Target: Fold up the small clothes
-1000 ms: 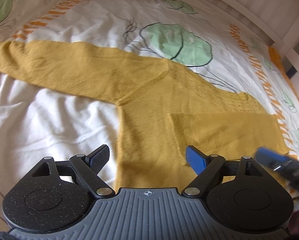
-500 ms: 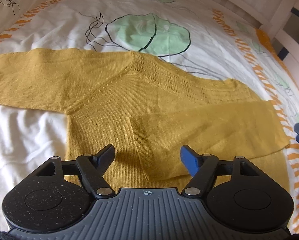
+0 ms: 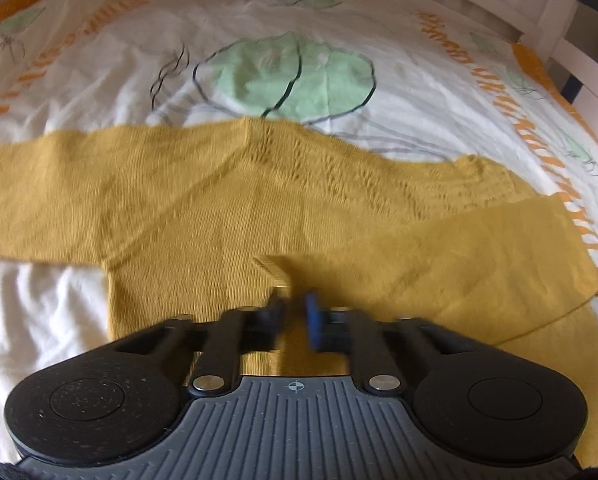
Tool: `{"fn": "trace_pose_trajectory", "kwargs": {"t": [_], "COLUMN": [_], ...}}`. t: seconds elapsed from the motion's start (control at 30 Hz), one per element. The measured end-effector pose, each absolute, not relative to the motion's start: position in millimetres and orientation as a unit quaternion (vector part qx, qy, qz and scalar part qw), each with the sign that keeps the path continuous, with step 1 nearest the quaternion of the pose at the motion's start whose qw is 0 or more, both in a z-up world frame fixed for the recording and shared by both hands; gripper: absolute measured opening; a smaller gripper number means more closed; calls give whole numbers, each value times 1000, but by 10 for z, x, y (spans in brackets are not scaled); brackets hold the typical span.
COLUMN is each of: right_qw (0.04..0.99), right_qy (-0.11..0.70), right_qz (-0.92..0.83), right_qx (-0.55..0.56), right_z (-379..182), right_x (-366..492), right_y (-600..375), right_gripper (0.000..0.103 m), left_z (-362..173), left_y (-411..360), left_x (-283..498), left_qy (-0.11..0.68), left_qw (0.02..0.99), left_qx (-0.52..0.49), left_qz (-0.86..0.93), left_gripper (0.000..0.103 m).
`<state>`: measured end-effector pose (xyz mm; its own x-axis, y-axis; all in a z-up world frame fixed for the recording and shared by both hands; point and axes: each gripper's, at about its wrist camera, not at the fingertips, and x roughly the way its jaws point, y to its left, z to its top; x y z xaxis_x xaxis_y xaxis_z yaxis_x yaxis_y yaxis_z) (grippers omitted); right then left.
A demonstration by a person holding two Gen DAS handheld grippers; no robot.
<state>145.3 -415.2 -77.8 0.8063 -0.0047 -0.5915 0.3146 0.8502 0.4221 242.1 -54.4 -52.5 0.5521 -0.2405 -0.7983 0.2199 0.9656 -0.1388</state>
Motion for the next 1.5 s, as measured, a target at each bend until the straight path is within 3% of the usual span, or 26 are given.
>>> {"fn": "trace_pose_trajectory", "kwargs": {"t": [0.37, 0.7, 0.8, 0.87, 1.13, 1.2, 1.23, 1.27, 1.5], "right_qw": [914, 914, 912, 911, 911, 911, 911, 911, 911], "right_qy": [300, 306, 309, 311, 309, 309, 309, 309, 307], "right_qz": [-88, -88, -86, -84, -81, -80, -80, -80, -82], "right_qx": [257, 253, 256, 257, 262, 263, 263, 262, 262], "right_z": [-772, -797, -809, -816, -815, -815, -816, -818, -817], "right_x": [1462, 1494, 1502, 1506, 1504, 1504, 1507, 1508, 1498], "right_y": [-4158, -4154, -4155, -4149, -4152, -4150, -4146, -4147, -4151], "right_gripper": [91, 91, 91, 91, 91, 91, 91, 91, 91], "left_z": [3, -371, -466, -528, -653, -656, -648, -632, -277], "left_y": [-392, -140, -154, -191, -336, -353, -370, -398, -426], "left_x": [2745, 2907, 2828, 2790, 2771, 2787, 2786, 2778, 2702], "left_qy": [379, 449, 467, 471, 472, 468, 466, 463, 391], "left_qw": [919, 887, 873, 869, 866, 867, 869, 870, 908], "left_qx": [38, -27, -55, -58, -65, -72, -70, -62, -16], "left_qz": [-101, -105, -132, -139, -153, -152, -153, -157, -148], "left_gripper": [4, 6, 12, 31, 39, 38, 27, 6, 5]}}
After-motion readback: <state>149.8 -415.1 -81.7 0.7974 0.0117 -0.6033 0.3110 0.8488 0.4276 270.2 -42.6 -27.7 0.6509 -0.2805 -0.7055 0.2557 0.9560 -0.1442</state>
